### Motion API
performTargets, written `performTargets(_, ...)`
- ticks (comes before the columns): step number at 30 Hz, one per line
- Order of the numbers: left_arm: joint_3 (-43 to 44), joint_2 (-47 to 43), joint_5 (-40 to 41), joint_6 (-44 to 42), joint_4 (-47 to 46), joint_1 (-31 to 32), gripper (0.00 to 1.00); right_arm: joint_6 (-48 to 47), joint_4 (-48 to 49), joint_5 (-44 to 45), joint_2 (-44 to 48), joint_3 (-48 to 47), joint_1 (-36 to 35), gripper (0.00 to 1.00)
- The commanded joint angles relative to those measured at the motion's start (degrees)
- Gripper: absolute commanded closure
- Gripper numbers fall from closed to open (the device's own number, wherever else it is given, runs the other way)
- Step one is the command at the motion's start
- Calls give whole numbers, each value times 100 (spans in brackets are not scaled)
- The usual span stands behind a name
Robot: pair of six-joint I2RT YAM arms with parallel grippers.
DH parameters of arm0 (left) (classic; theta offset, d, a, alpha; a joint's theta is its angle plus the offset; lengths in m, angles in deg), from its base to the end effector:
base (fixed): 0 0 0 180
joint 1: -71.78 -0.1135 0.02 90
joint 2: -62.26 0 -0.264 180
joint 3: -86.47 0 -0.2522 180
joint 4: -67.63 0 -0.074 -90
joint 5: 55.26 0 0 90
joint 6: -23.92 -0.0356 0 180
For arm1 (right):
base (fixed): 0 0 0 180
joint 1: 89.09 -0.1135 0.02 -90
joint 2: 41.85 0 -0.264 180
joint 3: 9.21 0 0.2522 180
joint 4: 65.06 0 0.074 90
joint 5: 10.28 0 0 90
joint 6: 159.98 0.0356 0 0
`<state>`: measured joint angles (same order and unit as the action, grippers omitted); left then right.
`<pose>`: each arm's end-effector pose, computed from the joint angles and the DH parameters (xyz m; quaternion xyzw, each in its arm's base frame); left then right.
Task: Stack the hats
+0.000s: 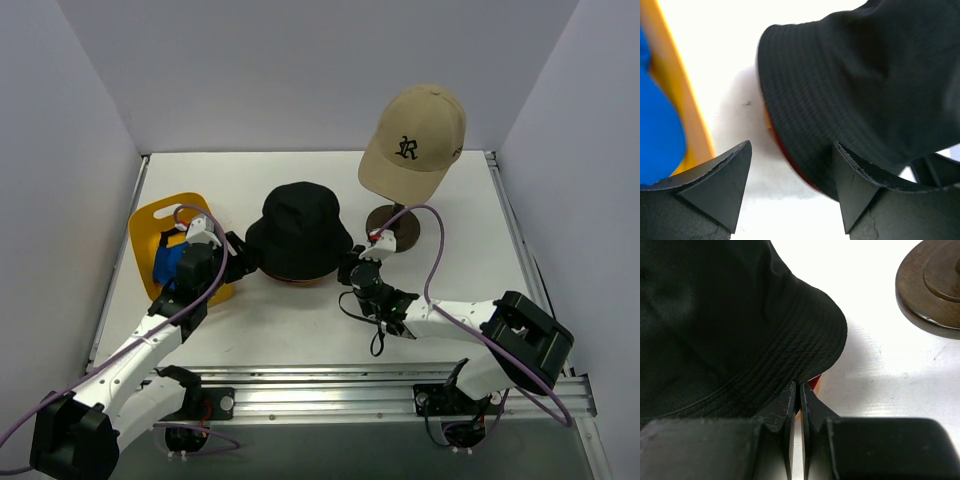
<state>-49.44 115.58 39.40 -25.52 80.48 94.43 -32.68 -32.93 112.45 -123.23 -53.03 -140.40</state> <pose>0.1974 -0.0792 0.2436 -0.1514 0.8151 -0.2638 0.4930 0.1925 0.2095 0.2109 0.1016 0.7277 0.3017 0.6076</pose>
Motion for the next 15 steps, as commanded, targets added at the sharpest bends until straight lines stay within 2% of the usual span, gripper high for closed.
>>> performTargets(1,-79,64,-623,172,-901,-94,26,-135,17,146,-9,124,51,100)
performTargets(5,-194,283,-844,347,-1542,-103,27,-126,43,128,-9,132,68,100)
performTargets(12,-273,495,-854,515,-1764,-103,40,-118,43,146,79,176,68,100)
performTargets(13,-290,495,-819,515,-1764,-103,47,-109,43,146,79,176,68,100)
performTargets(15,-352,434,-670,567,-1746,-103,56,-100,43,155,61,185,68,100)
